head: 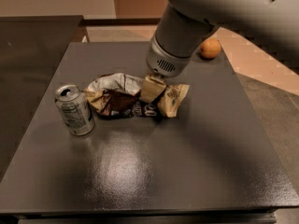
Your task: Move brown chip bag near 7up can
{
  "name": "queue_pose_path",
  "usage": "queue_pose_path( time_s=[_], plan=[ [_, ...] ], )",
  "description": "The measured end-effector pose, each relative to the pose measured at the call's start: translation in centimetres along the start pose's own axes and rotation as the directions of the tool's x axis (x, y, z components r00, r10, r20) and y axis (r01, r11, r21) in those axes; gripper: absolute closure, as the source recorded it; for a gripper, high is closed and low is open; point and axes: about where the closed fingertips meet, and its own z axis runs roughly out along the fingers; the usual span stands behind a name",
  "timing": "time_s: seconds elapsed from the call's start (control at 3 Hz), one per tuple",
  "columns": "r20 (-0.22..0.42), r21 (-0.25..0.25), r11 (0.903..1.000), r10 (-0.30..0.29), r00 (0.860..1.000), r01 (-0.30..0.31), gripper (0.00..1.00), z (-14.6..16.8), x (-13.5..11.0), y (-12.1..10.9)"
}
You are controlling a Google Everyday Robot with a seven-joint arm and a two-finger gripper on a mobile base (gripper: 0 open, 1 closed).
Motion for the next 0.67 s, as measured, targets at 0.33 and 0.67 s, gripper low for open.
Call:
queue_pose_path(
  time_s=[0.33,0.67],
  plan=[
    [0.001,0.003,1.0000,-0.002,1.000,0.002,0.00,-0.15,-0.07,0.06],
    [0.001,0.003,1.0000,-0.002,1.000,0.002,0.00,-0.15,-0.07,0.07]
  ],
)
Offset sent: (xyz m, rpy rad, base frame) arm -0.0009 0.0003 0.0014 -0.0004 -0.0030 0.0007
